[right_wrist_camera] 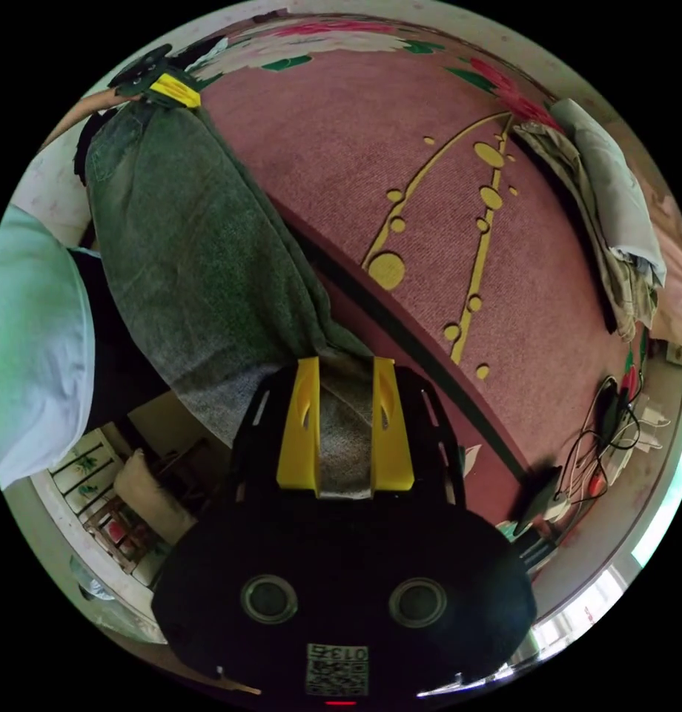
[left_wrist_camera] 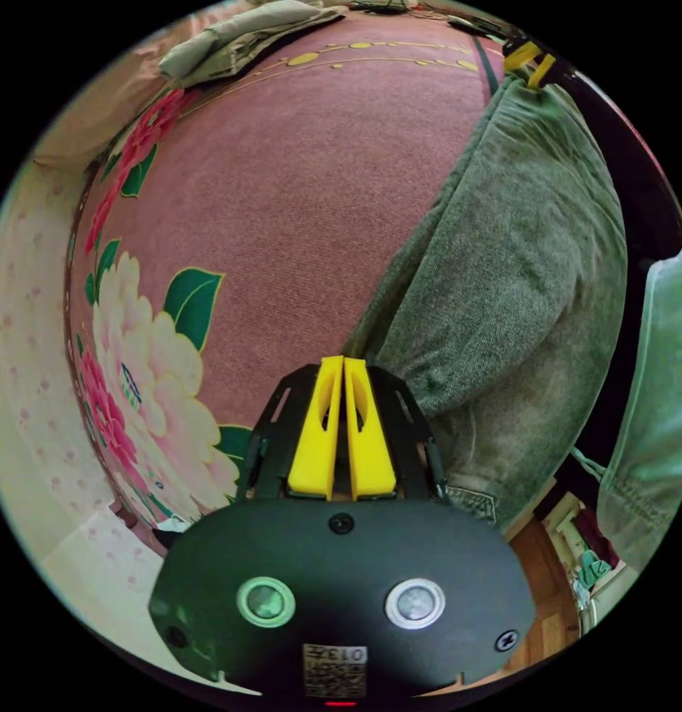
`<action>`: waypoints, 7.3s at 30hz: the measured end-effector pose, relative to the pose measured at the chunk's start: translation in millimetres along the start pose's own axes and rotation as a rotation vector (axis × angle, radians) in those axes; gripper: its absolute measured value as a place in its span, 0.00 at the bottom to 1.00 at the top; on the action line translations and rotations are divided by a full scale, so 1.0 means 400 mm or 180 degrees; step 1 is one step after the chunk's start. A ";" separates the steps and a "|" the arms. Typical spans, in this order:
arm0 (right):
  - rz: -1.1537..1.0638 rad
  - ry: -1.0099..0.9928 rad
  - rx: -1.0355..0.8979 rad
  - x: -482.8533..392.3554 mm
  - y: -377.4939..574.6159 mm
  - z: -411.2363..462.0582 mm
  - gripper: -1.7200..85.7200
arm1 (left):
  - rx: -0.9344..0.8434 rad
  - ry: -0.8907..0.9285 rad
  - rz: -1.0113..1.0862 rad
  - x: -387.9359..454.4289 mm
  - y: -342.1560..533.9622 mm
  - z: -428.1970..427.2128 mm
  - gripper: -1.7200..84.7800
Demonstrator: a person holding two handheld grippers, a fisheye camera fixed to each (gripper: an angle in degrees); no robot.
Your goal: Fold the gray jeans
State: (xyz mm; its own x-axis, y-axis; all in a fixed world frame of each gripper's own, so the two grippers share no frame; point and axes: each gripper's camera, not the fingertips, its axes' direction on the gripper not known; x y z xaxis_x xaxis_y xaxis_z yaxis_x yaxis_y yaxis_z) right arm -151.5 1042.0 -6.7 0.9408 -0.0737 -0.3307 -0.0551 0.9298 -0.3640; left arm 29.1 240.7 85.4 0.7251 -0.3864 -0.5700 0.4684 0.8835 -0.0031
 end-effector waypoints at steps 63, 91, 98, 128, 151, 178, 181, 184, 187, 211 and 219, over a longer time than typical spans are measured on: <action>-0.1368 -0.1479 0.2454 -1.140 -1.208 -0.263 0.05 | 0.2181 0.0221 -0.3892 0.234 2.233 0.761 0.04; -0.1057 -0.0002 0.0437 -1.148 -1.433 0.192 0.15 | 0.1040 0.1522 -0.2991 -0.037 2.189 1.411 0.22; -0.0577 -0.0270 0.0850 -1.121 -1.488 0.102 0.05 | 0.1413 0.1249 -0.3024 -0.066 2.261 1.292 0.08; -0.0214 -0.0178 0.1185 -1.243 -1.440 0.034 0.05 | 0.1137 0.1088 -0.4389 0.017 2.408 1.320 0.12; -0.2004 -0.0953 0.0902 -1.492 -2.061 -0.075 0.02 | 0.0776 0.0847 -0.3900 -0.047 2.367 1.109 0.02; 0.0536 0.0031 0.0737 -1.043 -0.883 0.007 0.02 | 0.1803 0.0788 -0.2375 -0.068 1.523 0.546 0.02; 0.0850 0.0417 0.0800 -0.990 -0.766 0.021 0.02 | 0.0988 0.0185 -0.2026 -0.078 1.340 0.568 0.02; 0.1004 0.0807 0.0667 -0.930 -0.678 0.059 0.02 | 0.0650 -0.0261 -0.1663 -0.040 1.230 0.576 0.02; 0.1126 0.0754 0.0307 -0.838 -0.585 0.129 0.02 | 0.0548 -0.0245 -0.1856 -0.041 1.182 0.527 0.02; 0.3787 -0.0565 0.1351 0.001 0.638 0.154 0.07 | -0.0205 0.0027 -0.0976 0.022 0.046 0.061 0.01; 0.1659 0.1370 0.1629 -0.219 0.542 -0.004 0.04 | 0.0442 -0.0209 -0.0539 -0.039 -0.309 -0.161 0.02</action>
State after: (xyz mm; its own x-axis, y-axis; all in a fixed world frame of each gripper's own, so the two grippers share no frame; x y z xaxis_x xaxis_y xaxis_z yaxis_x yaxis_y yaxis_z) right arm -246.2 1249.7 -58.1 0.6220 0.3753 -0.6872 -0.1908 0.9239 0.3318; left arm -72.7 154.8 41.8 0.6594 -0.5466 -0.5162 0.6479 0.7615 0.0213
